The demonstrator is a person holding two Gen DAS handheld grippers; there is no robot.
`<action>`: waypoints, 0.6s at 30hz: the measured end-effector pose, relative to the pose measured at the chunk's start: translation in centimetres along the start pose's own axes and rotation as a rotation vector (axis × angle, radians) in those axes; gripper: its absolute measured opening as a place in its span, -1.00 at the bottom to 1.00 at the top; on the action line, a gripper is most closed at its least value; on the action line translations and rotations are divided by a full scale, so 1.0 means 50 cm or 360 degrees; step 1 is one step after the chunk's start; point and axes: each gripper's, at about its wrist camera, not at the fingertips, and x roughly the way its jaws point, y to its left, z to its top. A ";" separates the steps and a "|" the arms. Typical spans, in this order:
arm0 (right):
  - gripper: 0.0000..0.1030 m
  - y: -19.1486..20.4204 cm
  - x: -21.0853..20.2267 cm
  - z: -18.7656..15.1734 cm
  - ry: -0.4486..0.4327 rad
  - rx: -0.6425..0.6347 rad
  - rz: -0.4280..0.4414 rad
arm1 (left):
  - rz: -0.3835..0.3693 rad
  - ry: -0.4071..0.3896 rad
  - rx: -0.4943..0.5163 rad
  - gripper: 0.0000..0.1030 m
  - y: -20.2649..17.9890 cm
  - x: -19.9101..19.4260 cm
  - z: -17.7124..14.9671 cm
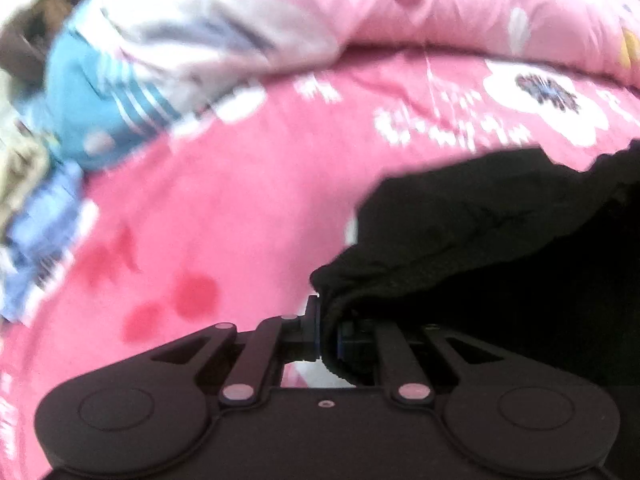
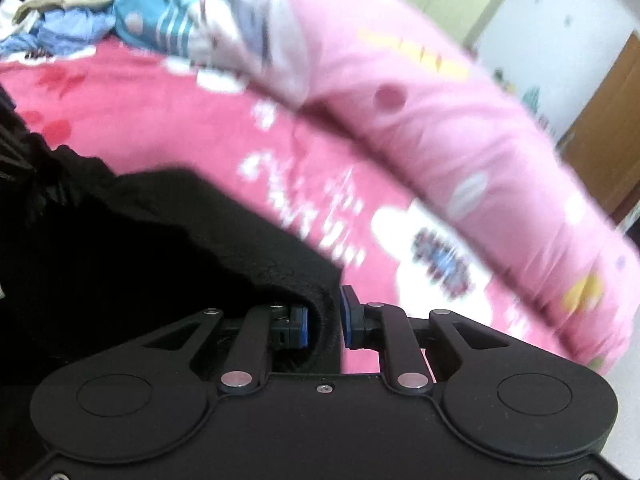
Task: Fold clothes
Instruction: 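Lift the black garment up off the bed with both tools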
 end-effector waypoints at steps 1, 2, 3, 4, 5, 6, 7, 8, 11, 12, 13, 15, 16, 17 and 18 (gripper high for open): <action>-0.76 -0.008 -0.013 0.013 -0.0038 -0.0020 -0.0028 | 0.0011 -0.0025 -0.0012 -0.88 0.004 -0.012 0.011; -0.76 -0.016 -0.022 0.025 -0.0063 -0.0035 -0.0051 | 0.0037 -0.0098 -0.0030 -0.88 0.014 -0.046 0.039; -0.76 -0.031 -0.038 0.044 -0.0103 -0.0052 -0.0083 | 0.0047 -0.0136 -0.0028 -0.88 0.019 -0.062 0.053; -0.76 -0.045 -0.054 0.062 -0.0142 -0.0070 -0.0116 | 0.0054 -0.0169 -0.0023 -0.88 0.022 -0.076 0.066; -0.76 -0.059 -0.070 0.080 -0.0179 -0.0088 -0.0146 | 0.0064 -0.0231 -0.0010 -0.87 0.032 -0.106 0.089; -0.76 -0.069 -0.084 0.095 -0.0206 -0.0109 -0.0171 | 0.0061 -0.0289 0.0001 -0.87 0.043 -0.136 0.112; -0.76 -0.080 -0.098 0.110 -0.0234 -0.0131 -0.0195 | 0.0053 -0.0333 0.0004 -0.87 0.052 -0.159 0.130; -0.76 -0.092 -0.114 0.126 -0.0263 -0.0155 -0.0222 | 0.0045 -0.0377 0.0008 -0.87 0.061 -0.182 0.147; -0.76 -0.132 -0.171 0.178 -0.0350 -0.0248 -0.0317 | -0.0009 -0.0538 0.0041 -0.87 0.097 -0.264 0.207; -0.76 -0.147 -0.202 0.201 -0.0380 -0.0289 -0.0360 | -0.0034 -0.0585 0.0050 -0.86 0.109 -0.289 0.222; -0.76 -0.158 -0.226 0.219 -0.0400 -0.0317 -0.0396 | -0.0060 -0.0634 0.0059 -0.87 0.121 -0.315 0.238; -0.76 -0.177 -0.290 0.261 -0.0437 -0.0364 -0.0474 | -0.0114 -0.0735 0.0097 -0.86 0.148 -0.376 0.272; -0.76 -0.185 -0.321 0.281 -0.0456 -0.0384 -0.0514 | -0.0144 -0.0783 0.0114 -0.86 0.163 -0.406 0.288; -0.76 -0.193 -0.353 0.301 -0.0474 -0.0406 -0.0555 | -0.0191 -0.0859 0.0136 -0.86 0.187 -0.455 0.313; -0.76 -0.202 -0.383 0.322 -0.0488 -0.0430 -0.0597 | -0.0214 -0.0907 0.0151 -0.86 0.201 -0.483 0.325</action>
